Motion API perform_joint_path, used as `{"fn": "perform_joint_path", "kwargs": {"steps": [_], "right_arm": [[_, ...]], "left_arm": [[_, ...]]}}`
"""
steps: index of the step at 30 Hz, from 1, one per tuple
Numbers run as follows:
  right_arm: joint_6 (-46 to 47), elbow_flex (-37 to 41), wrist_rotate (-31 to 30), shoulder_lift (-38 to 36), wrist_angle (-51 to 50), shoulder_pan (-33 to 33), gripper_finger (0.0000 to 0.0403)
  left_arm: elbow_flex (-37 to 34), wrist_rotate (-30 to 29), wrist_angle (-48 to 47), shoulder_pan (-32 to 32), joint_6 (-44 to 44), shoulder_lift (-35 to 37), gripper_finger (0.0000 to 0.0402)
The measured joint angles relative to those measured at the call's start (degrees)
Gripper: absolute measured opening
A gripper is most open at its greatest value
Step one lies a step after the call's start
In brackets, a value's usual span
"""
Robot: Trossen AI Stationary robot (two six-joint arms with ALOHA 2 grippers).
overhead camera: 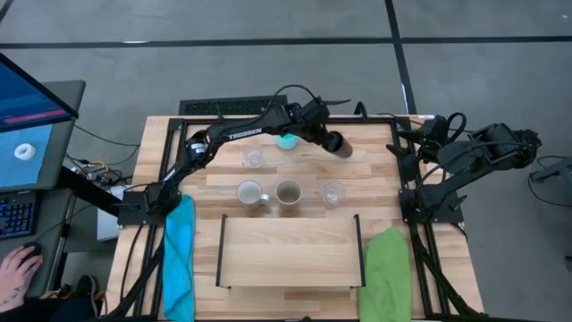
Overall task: Stack small to large cups/mugs on shelf
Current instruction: Put the black cup on the shelf
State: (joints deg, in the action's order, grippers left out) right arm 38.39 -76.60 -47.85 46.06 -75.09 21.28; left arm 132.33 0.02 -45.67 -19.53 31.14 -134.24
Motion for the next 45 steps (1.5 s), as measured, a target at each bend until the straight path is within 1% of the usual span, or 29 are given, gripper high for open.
{"fn": "perform_joint_path", "kwargs": {"steps": [1, 2, 3, 4, 7, 10, 14, 17, 21, 25, 30, 32, 35, 39, 42, 45], "right_arm": [[0.0, 0.0, 0.0, 0.0, 0.0, 0.0, 0.0279], [0.0, 0.0, 0.0, 0.0, 0.0, 0.0, 0.0279], [-0.01, 0.0, -0.01, 0.0, 0.0, 0.0, 0.0279], [-0.33, 0.0, -0.02, 0.0, 0.06, -0.01, 0.0279], [-1.29, 0.0, 0.0, 0.07, 0.47, -0.01, 0.0279], [-2.45, 0.0, 0.21, 0.09, 0.6, 0.09, 0.0279], [-5.79, 0.0, 2.55, 0.11, 2.68, 0.07, 0.0279], [-5.91, 0.0, 3.97, 0.71, 4.0, 0.07, 0.0279], [-5.88, 0.04, 4.88, 1.07, 4.39, 0.07, 0.0279], [-5.58, -0.02, 4.98, 1.55, 4.87, 0.07, 0.0279], [-5.51, 0.0, 5.04, 1.95, 4.85, 0.07, 0.0279], [-5.5, 0.0, 5.01, 1.99, 4.87, 0.07, 0.0279], [-5.47, 0.0, 5.0, 2.03, 4.87, 0.07, 0.0279], [-5.45, 0.0, 4.75, 1.99, 4.87, 0.07, 0.0279], [-5.45, 0.0, 4.54, 1.99, 4.87, 0.07, 0.0279], [-5.45, 0.0, 4.54, 1.99, 4.87, 0.07, 0.0279]], "left_arm": [[2.33, 0.23, -3.22, 0.34, -0.44, -0.02, 0.0001], [2.65, 0.31, -3.97, 0.83, -0.72, 0.71, 0.0001], [0.71, 1.23, -2.5, 1.18, -0.41, 2.88, 0.0001], [-0.22, 2.38, -3.22, 1.32, 0.59, 4.68, 0.0001], [-0.39, 3.9, -6.7, 2.61, 1.09, 9.64, 0.0], [-0.33, 3.83, -10.16, 4.25, 0.97, 14.26, 0.0], [-0.37, 3.9, -13.3, 6.98, -0.33, 19.96, 0.0], [-0.35, 4.52, -17.8, 9.9, -1.62, 24.13, 0.0], [-0.35, 5.78, -25.17, 14.7, -0.79, 28.22, 0.0], [-0.35, 4.61, -33.75, 20.34, 1.58, 31.37, 0.0], [-0.2, 2.64, -45.45, 27.03, 6.19, 33.28, 0.0], [-0.15, 0.95, -43.95, 29.62, 7.22, 33.88, 0.0], [-0.15, -1.89, -44.67, 32.72, 9.84, 34.4, 0.0], [-2.28, -6.68, -44.43, 36.6, 12.33, 34.72, 0.0], [-5.87, -7.55, -44.37, 37.98, 13.3, 35.98, 0.0], [-10.49, -7.8, -44.39, 38.82, 16.12, 37.76, 0.0]]}}
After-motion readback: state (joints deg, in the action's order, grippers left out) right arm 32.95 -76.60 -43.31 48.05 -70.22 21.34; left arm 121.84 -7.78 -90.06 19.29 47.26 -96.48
